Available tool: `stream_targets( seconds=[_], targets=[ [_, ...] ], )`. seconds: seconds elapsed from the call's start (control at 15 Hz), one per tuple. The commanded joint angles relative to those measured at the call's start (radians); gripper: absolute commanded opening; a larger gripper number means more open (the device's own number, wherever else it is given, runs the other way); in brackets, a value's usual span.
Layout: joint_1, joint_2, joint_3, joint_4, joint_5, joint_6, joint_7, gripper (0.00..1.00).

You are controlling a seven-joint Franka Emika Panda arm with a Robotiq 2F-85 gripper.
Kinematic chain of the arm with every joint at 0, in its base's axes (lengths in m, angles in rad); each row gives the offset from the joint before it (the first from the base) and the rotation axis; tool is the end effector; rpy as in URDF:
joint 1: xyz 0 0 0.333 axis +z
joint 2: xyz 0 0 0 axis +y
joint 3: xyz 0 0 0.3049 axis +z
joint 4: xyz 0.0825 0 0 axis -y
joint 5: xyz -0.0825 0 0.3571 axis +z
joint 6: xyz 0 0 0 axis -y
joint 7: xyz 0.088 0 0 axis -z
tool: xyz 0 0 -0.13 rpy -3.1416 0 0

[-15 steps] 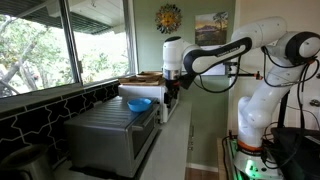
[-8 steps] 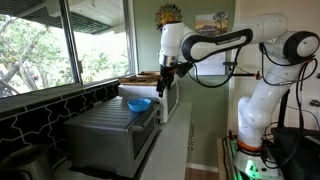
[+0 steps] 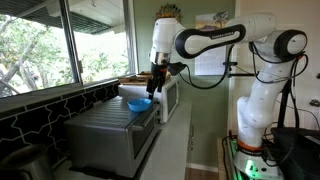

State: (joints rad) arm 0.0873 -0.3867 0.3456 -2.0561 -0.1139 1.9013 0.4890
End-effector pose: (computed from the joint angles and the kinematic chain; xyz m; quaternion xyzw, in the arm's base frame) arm 0.4007 0.1963 0.5779 0.9872 -0.0200 0.1454 0.0619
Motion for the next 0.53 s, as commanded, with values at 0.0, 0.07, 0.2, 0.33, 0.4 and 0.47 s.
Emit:
stream_targets(
  seconds=[0.0, 0.07, 0.2, 0.33, 0.4, 0.47],
  targets=[
    [0.006, 0.057, 0.001, 0.025, 0.0, 0.034, 0.071, 1.0],
    [0.009, 0.06, -0.01, 0.013, 0.022, 0.06, 0.082, 1.0],
    [0.013, 0.076, -0.021, 0.01, 0.04, 0.09, 0.103, 1.0],
    [0.017, 0.086, -0.031, 0.012, 0.061, 0.111, 0.115, 1.0],
    [0.02, 0.088, -0.036, 0.014, 0.074, 0.118, 0.114, 1.0],
    [0.024, 0.081, -0.033, 0.022, 0.071, 0.117, 0.111, 1.0]
  ],
)
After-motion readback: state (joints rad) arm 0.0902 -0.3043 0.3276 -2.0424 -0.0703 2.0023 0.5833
